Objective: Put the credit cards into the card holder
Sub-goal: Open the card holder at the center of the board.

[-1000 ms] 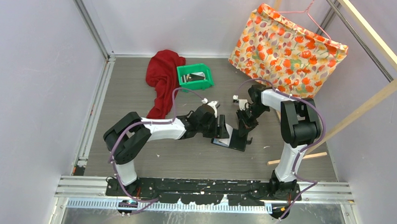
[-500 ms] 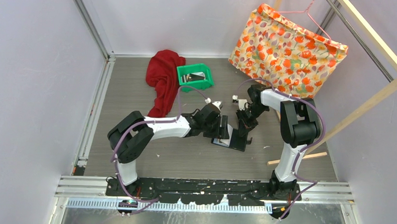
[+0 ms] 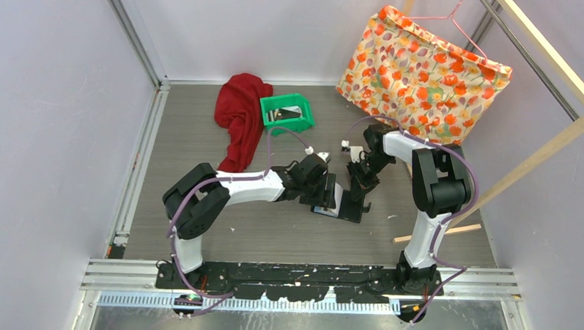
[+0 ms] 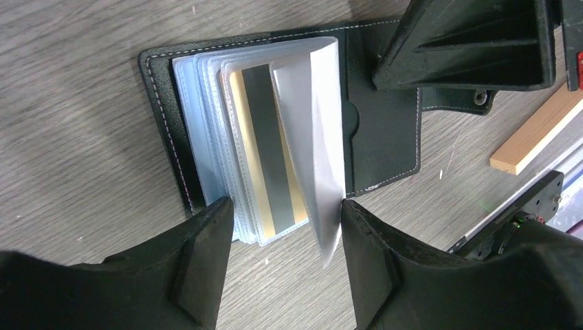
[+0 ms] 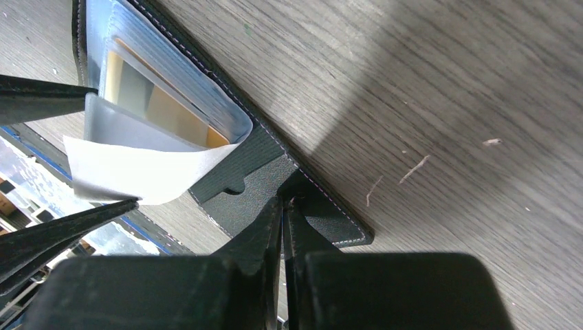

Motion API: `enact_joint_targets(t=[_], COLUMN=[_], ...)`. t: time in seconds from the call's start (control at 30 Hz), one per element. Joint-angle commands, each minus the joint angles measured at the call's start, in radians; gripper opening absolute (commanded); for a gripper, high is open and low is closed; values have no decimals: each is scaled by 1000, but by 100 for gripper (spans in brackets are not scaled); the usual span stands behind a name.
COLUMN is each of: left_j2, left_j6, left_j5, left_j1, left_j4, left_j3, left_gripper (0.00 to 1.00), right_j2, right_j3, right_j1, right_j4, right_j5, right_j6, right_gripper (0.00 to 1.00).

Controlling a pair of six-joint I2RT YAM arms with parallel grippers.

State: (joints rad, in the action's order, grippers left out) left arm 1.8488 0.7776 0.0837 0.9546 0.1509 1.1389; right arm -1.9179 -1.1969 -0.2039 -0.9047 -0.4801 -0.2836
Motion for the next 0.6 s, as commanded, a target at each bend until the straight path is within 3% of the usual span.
enact_joint_targets(t=[0.0,0.43,0.57], left_j2=[15,-5,46], left_j6=[24,115,170], left_j5=[80,188,269], left_j1=[7,-2,-2], left_j4=[-63,-358,-451], left_j3=[23,-6,2], left_gripper=[59,58,58], right_j2=[-21,23,57], right_j3=[7,0,-7], right_j1=[-5,-1,19], right_j4=[23,-1,-16], right_j5=[108,14,-32], right_j6=[-25,-64,-86], right_gripper=[10,12,19])
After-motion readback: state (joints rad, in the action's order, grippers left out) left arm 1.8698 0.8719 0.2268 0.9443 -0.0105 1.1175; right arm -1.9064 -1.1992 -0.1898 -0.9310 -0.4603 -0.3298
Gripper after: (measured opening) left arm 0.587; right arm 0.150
